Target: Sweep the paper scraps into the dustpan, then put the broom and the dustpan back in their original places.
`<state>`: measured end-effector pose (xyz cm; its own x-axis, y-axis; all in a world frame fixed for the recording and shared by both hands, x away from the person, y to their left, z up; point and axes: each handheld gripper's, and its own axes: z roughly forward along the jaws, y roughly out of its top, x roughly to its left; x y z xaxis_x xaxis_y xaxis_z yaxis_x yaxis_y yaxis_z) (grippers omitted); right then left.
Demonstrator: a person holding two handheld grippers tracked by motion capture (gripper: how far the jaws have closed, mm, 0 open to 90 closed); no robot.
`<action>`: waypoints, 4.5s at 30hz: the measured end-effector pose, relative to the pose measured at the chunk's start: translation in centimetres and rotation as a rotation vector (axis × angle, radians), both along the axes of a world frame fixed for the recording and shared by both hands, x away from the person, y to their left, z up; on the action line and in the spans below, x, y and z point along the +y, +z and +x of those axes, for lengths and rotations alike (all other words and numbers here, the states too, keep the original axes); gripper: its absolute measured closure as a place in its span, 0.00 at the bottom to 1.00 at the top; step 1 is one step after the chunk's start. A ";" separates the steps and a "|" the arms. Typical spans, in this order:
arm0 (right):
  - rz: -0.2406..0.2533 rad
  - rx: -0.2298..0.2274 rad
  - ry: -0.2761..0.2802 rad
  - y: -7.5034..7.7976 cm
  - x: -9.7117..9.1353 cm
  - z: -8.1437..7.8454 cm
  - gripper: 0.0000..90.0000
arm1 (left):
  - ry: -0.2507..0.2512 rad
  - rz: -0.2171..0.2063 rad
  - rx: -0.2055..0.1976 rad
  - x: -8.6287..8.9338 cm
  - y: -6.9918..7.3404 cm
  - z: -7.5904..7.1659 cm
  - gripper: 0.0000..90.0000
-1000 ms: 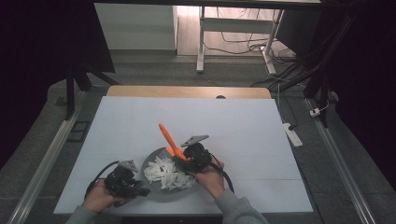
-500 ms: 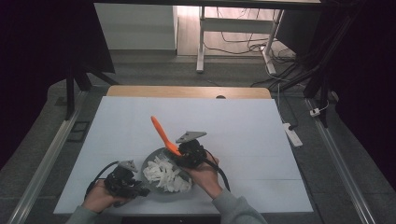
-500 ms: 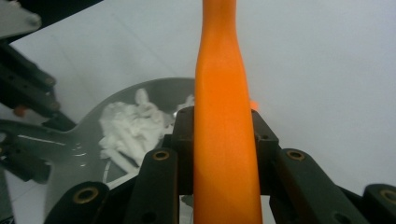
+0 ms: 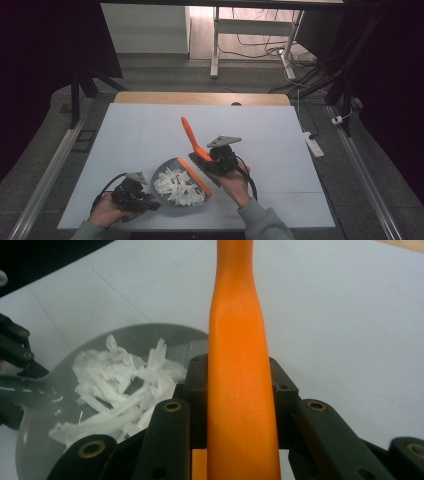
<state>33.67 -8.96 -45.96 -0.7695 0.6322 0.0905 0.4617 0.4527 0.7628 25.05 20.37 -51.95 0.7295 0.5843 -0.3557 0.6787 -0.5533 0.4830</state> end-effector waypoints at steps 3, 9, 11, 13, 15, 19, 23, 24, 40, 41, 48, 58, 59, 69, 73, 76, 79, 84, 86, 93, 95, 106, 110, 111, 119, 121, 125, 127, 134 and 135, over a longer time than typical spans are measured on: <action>-0.011 0.002 -0.001 -0.2 -0.5 0.0 0.78 | 0.001 -0.002 0.000 0.0 0.0 0.0 0.68; -0.026 0.008 -0.012 -0.5 -1.7 0.2 0.78 | 0.011 -0.016 -0.001 0.1 0.0 0.0 0.68; -0.025 0.007 -0.010 -0.5 -2.1 0.2 0.78 | 0.013 -0.019 -0.002 0.1 0.0 0.0 0.68; -0.025 0.008 -0.013 -0.5 -2.4 0.2 0.78 | 0.020 -0.023 -0.006 0.2 0.0 0.0 0.68; -0.022 0.007 -0.010 -0.5 -2.6 0.3 0.78 | 0.028 -0.024 -0.009 0.2 0.1 0.1 0.68; -0.022 -0.001 -0.003 -0.4 -3.1 0.3 0.78 | 0.045 -0.028 -0.017 0.4 0.1 0.1 0.68; -0.021 -0.006 0.002 -0.4 -3.6 0.3 0.78 | 0.066 -0.041 -0.033 0.6 0.3 0.1 0.68; -0.023 -0.008 0.004 -0.4 -3.7 0.3 0.78 | 0.073 -0.045 -0.038 0.6 0.4 0.1 0.68; -0.016 -0.030 0.016 0.2 -5.8 0.3 0.78 | 0.165 -0.107 -0.086 1.4 1.0 0.0 0.68; -0.015 -0.030 0.016 0.3 -5.8 0.3 0.78 | 0.172 -0.109 -0.090 1.4 1.0 0.0 0.68; -0.015 -0.035 0.022 0.4 -6.3 0.3 0.78 | 0.195 -0.128 -0.101 1.6 1.2 -0.1 0.68; -0.001 -0.032 0.018 0.6 -7.8 0.0 0.78 | 0.266 -0.146 -0.119 1.9 1.5 -0.1 0.68; 0.000 -0.031 0.016 0.6 -8.0 0.0 0.78 | 0.272 -0.149 -0.119 1.9 1.5 -0.1 0.68; -0.001 -0.024 0.015 0.8 -9.7 -0.7 0.78 | 0.358 -0.171 -0.160 2.1 1.9 -0.6 0.68; 0.000 -0.022 0.022 0.8 -10.2 -0.9 0.78 | 0.387 -0.174 -0.164 2.0 2.0 -0.8 0.68; 0.011 -0.014 0.029 0.7 -10.6 -1.1 0.78 | 0.414 -0.166 -0.165 2.0 2.0 -0.9 0.68; 0.014 -0.005 0.036 0.5 -11.0 -1.3 0.78 | 0.452 -0.163 -0.165 2.1 1.9 -1.1 0.68; 0.019 0.015 0.043 0.1 -11.7 -1.4 0.78 | 0.536 -0.158 -0.154 2.5 1.5 -1.1 0.68; 0.020 0.021 0.046 -0.1 -12.0 -1.5 0.78 | 0.569 -0.159 -0.149 2.6 1.3 -1.2 0.68; 0.026 0.047 0.039 -0.5 -12.6 -1.8 0.78 | 0.658 -0.138 -0.144 2.6 0.7 -1.1 0.68; 0.027 0.056 0.033 -0.6 -12.9 -2.0 0.78 | 0.674 -0.131 -0.141 2.6 0.5 -0.9 0.68; 0.024 0.094 0.015 -1.0 -13.3 -3.0 0.78 | 0.751 -0.114 -0.125 3.4 -0.1 -0.4 0.68; 0.029 0.127 0.016 -1.3 -13.4 -3.2 0.78 | 0.770 -0.106 -0.110 3.6 -0.4 -0.2 0.68; 0.028 0.132 0.019 -1.5 -13.4 -3.2 0.78 | 0.773 -0.102 -0.106 3.6 -0.4 -0.1 0.68; 0.010 0.198 0.002 -2.9 -13.7 -2.1 0.78 | 0.785 -0.080 -0.095 3.3 -0.7 0.3 0.68; 0.007 0.207 -0.010 -3.2 -13.9 -1.7 0.78 | 0.785 -0.077 -0.093 3.3 -0.7 0.3 0.68; 0.018 0.222 -0.023 -3.5 -14.4 -0.8 0.78 | 0.789 -0.072 -0.089 3.3 -0.8 0.4 0.68; 0.017 0.233 -0.041 -3.7 -14.7 -0.4 0.77 | 0.791 -0.070 -0.090 3.3 -0.8 0.4 0.68; -0.023 0.229 -0.064 -4.0 -15.5 0.6 0.69 | 0.788 -0.063 -0.086 3.2 -0.9 0.4 0.68; -0.039 0.222 -0.071 -4.0 -15.6 0.7 0.67 | 0.788 -0.062 -0.085 3.2 -0.9 0.4 0.68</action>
